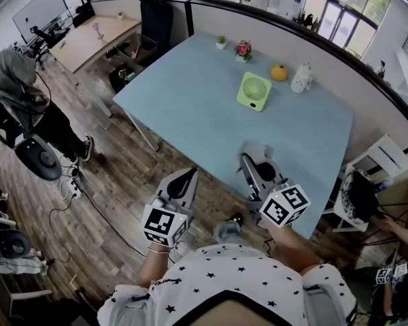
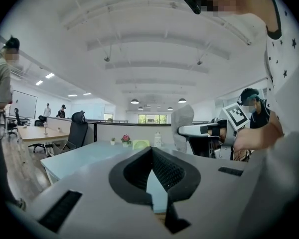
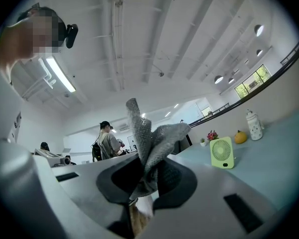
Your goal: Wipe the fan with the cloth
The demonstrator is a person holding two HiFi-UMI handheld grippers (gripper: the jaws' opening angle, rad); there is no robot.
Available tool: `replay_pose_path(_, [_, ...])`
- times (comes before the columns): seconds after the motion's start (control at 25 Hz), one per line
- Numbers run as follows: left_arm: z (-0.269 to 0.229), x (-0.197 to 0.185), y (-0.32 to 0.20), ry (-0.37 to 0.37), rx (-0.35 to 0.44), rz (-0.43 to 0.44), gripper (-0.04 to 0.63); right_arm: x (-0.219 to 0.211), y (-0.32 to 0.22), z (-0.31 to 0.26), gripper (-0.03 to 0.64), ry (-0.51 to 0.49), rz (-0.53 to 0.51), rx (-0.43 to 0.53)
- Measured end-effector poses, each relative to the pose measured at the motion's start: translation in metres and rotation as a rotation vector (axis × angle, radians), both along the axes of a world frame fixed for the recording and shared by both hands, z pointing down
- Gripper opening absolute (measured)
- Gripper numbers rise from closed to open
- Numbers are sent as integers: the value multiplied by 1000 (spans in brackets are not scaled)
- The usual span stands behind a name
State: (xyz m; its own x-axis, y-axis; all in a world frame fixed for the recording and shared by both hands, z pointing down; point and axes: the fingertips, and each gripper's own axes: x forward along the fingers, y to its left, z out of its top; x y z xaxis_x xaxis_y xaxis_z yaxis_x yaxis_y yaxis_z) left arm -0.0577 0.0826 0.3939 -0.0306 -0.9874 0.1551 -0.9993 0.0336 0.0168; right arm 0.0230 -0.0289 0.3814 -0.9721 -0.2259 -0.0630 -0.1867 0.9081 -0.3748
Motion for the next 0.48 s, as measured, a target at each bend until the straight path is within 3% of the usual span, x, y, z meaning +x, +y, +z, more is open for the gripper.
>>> replay_pose_path(0.24, [-1, -10, -59, 0, -13, 30, 29, -8, -55, 0, 49, 0, 32, -3])
replay_pose_path(0.48, [2, -29, -106, 57, 1, 8, 29, -13, -102, 10, 49, 12, 56, -12])
